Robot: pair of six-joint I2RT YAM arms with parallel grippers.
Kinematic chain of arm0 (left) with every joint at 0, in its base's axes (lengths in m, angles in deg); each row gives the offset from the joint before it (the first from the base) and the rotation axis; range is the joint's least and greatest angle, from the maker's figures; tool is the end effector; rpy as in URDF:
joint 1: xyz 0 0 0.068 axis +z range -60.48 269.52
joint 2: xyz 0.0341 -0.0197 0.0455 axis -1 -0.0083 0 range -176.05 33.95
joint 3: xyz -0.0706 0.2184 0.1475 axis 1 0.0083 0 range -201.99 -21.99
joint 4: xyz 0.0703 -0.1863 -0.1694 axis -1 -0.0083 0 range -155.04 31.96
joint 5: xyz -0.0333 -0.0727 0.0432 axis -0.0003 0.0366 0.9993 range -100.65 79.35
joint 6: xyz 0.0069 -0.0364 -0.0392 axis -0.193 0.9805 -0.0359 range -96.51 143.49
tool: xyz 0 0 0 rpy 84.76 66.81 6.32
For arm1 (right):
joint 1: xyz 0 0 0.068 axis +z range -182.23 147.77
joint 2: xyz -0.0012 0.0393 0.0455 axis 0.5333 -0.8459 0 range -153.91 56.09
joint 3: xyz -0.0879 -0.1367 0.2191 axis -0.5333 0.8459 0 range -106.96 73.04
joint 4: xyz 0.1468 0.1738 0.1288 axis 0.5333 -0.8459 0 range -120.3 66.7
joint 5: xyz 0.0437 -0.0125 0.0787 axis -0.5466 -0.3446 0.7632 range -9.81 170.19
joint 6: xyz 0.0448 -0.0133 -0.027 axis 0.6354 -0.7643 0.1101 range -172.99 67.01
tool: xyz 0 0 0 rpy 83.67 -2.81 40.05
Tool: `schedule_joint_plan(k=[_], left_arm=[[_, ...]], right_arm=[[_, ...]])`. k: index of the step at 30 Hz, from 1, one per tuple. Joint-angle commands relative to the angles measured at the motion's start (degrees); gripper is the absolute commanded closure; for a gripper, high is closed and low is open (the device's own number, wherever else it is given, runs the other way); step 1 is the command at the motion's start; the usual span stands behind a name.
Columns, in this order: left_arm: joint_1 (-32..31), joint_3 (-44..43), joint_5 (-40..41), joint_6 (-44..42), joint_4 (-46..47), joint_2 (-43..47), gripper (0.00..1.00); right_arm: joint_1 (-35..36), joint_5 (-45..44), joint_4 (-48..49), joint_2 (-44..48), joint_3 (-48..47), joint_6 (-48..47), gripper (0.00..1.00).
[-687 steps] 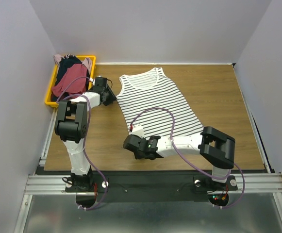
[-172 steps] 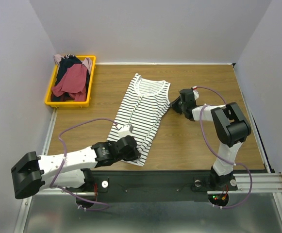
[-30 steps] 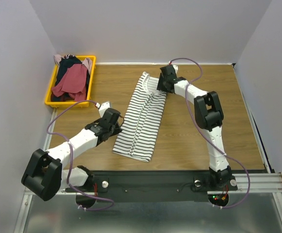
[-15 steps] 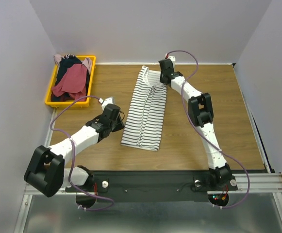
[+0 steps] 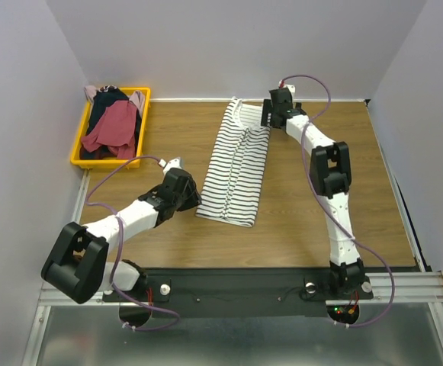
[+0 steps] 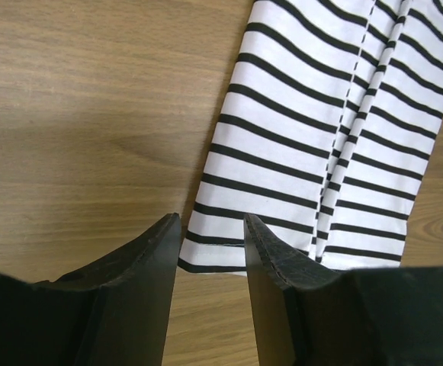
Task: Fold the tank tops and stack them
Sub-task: Fold the tank top
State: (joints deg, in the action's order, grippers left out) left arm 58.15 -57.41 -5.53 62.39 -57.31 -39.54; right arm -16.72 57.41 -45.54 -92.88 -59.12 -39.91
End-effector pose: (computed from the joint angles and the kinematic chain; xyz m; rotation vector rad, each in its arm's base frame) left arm 0.2252 -0.1336 0.1964 -0.2001 2.2724 -0.5660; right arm 0.5636 0.1420 0.1688 0.1634 2.1894 -0.1696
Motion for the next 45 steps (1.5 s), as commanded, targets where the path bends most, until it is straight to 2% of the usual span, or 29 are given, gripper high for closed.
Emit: schedule_joint_plan(k=[1, 2, 4, 5, 8, 9, 12, 14, 16, 17, 20, 27, 33, 36, 37, 40, 45], left_arm=[[0.4, 1.8, 0.7, 0.0, 2.3, 0.6, 0.50], [0.4, 2.4, 0.5, 0.3, 2.7, 0.3, 0.50], [0.4, 4.2, 0.1, 1.0, 4.6, -0.1, 0.50], [0.4, 5.1, 0.1, 1.0, 5.4, -0.2, 0.50], [0.4, 5.9, -0.2, 1.2, 5.8, -0.1, 0.50], [0.4, 6.5, -0.1, 1.2, 5.8, 0.2, 0.49], [0.4, 8.5, 0.8, 2.7, 5.8, 1.2, 0.46], [0.2, 9.3, 0.7, 3.6, 5.9, 1.2, 0.40], [-0.4, 10.3, 0.6, 4.5, 7.0, 0.7, 0.39], [-0.6, 10.4, 0.8, 4.9, 7.2, 0.5, 0.39], [-1.8, 11.2, 1.3, 5.9, 8.1, -0.4, 0.39], [-4.0, 14.4, 2.3, 8.9, 10.4, -1.6, 0.43], [-6.2, 14.4, 3.7, 10.7, 11.4, -4.0, 0.50], [-7.5, 14.9, 3.5, 11.6, 12.2, -4.7, 0.61], [-8.7, 15.0, 3.6, 12.1, 12.3, -4.7, 0.69], [-11.7, 15.7, 4.0, 14.7, 12.5, -4.7, 0.83], [-20.2, 17.0, 4.7, 20.2, 12.5, -4.3, 0.91]], right_arm=[[0.8, 2.2, 0.9, 17.4, 11.1, 6.6, 0.00], [0.9, 5.4, 0.9, 23.9, 19.8, 9.8, 0.00], [1.7, 5.2, 0.8, 29.8, 28.3, 12.3, 0.00], [2.4, 7.2, 1.1, 35.2, 36.5, 15.0, 0.00], [4.6, 9.7, 2.2, 43.0, 48.8, 19.0, 0.00], [5.5, 10.8, 4.2, 48.7, 57.7, 19.5, 0.00], [9.8, 12.0, 7.8, 57.9, 72.4, 23.0, 0.01], [13.8, 11.2, 8.7, 61.8, 78.3, 26.7, 0.01], [16.6, 11.9, 10.5, 66.5, 85.1, 29.4, 0.04], [19.6, 11.5, 11.2, 67.8, 87.0, 32.0, 0.04], [22.9, 10.4, 11.9, 72.8, 93.2, 36.9, 0.07], [24.3, 11.6, 12.5, 83.0, 101.6, 43.4, 0.11], [29.0, 11.1, 15.3, 79.4, 103.1, 48.3, 0.13], [30.9, 9.9, 16.5, 78.5, 104.5, 51.9, 0.16], [31.2, 9.3, 16.5, 79.1, 105.1, 52.3, 0.16], [31.2, 7.7, 16.4, 81.5, 107.9, 53.1, 0.16], [31.2, 6.6, 15.0, 86.0, 112.1, 54.2, 0.16]])
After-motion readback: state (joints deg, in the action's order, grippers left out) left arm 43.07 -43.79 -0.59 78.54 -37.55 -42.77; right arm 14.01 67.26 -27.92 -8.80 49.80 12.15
